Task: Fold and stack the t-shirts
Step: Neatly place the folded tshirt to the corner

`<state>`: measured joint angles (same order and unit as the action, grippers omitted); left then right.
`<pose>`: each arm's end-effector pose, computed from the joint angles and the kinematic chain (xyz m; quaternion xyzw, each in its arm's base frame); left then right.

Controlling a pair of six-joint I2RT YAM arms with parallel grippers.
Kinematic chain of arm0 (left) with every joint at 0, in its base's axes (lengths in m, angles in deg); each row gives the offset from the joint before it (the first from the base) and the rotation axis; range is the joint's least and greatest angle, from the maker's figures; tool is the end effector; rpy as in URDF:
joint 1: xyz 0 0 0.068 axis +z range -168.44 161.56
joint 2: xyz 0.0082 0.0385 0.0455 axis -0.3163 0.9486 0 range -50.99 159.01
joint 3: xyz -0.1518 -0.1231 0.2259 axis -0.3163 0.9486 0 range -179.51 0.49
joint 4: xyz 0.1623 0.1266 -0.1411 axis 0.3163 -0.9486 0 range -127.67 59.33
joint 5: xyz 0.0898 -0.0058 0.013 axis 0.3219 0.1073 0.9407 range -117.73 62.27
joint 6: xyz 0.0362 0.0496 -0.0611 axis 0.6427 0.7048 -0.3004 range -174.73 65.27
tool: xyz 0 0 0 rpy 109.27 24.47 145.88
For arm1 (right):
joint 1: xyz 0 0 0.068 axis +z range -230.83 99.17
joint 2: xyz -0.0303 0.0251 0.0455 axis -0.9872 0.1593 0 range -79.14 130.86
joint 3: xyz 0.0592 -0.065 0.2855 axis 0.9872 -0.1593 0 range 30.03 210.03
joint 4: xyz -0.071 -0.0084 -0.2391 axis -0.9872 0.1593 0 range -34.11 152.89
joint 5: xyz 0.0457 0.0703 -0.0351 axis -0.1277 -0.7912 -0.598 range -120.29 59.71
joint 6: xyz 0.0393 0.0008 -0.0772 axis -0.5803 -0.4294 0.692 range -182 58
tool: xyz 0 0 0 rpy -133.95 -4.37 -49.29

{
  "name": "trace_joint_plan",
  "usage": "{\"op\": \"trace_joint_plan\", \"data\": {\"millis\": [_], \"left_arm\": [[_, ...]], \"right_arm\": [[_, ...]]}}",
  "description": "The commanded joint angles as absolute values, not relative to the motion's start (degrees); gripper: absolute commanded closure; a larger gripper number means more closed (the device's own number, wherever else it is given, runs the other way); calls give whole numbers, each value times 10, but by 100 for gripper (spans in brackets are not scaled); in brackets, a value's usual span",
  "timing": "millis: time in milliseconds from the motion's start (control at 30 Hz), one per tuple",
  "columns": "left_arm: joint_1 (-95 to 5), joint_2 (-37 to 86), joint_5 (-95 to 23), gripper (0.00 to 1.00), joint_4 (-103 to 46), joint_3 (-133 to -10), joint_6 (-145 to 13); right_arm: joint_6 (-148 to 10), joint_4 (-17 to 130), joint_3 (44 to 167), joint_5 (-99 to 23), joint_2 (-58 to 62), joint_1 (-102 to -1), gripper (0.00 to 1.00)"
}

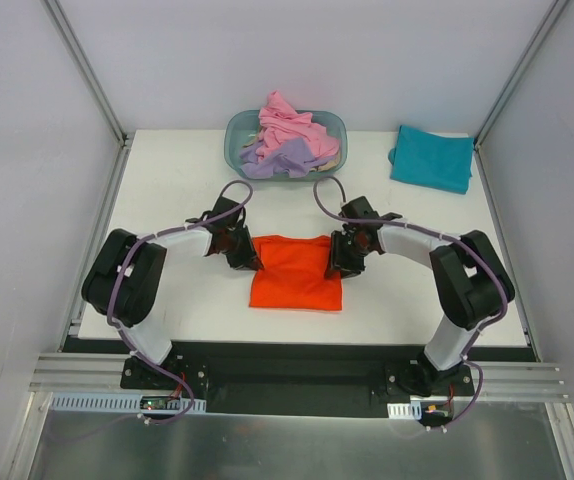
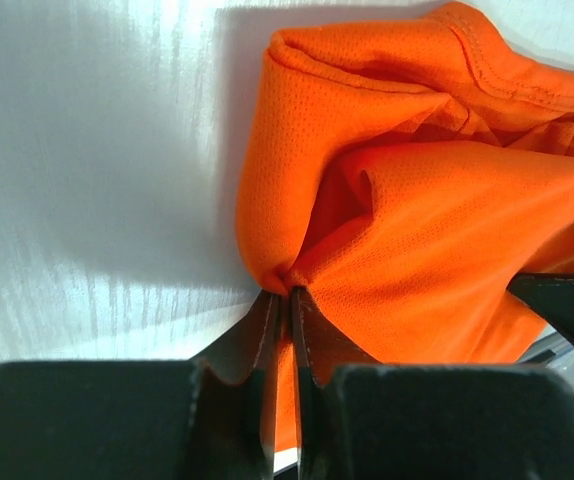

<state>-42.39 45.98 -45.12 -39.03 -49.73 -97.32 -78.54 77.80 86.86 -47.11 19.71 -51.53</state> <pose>0.3035 -0.1598 0.1533 -0.1080 0.9380 -0.2831 0.1686 0.2876 0.1867 0.1575 -0.1399 0.9541 0.2181 0.1502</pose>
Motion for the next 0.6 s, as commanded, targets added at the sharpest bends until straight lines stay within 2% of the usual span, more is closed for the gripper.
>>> {"op": "trace_joint_plan", "data": {"millis": [0, 100, 167, 233, 267, 300, 400, 433, 467, 567], "left_arm": [[-426, 438, -411, 92, -436, -485, -958], [-426, 430, -421, 81, -436, -492, -949], [-425, 412, -416, 80, -435, -493, -945], [-425, 380, -405, 54, -437, -491, -944], [-424, 368, -401, 51, -437, -490, -941], [-423, 356, -396, 41, -437, -492, -938], [-409, 302, -387, 19, -444, -495, -924], [-407, 274, -381, 5, -446, -495, -917], [-403, 259, -375, 1, -449, -494, -913], [-387, 205, -353, 1, -459, -491, -898]], "right_arm": [[-769, 766, 899, -466, 231, -501, 65], [-763, 765, 914, -463, 239, -501, 76], [-762, 774, 925, -438, 237, -501, 84], [-751, 787, 937, -399, 235, -501, 91], [-747, 796, 950, -387, 231, -502, 96], [-741, 800, 957, -377, 226, -502, 98], [-709, 821, 992, -318, 214, -505, 99], [-686, 829, 1002, -272, 211, -507, 99], [-675, 850, 1014, -249, 212, -510, 99], [-634, 900, 1078, -169, 222, -538, 99]]}}
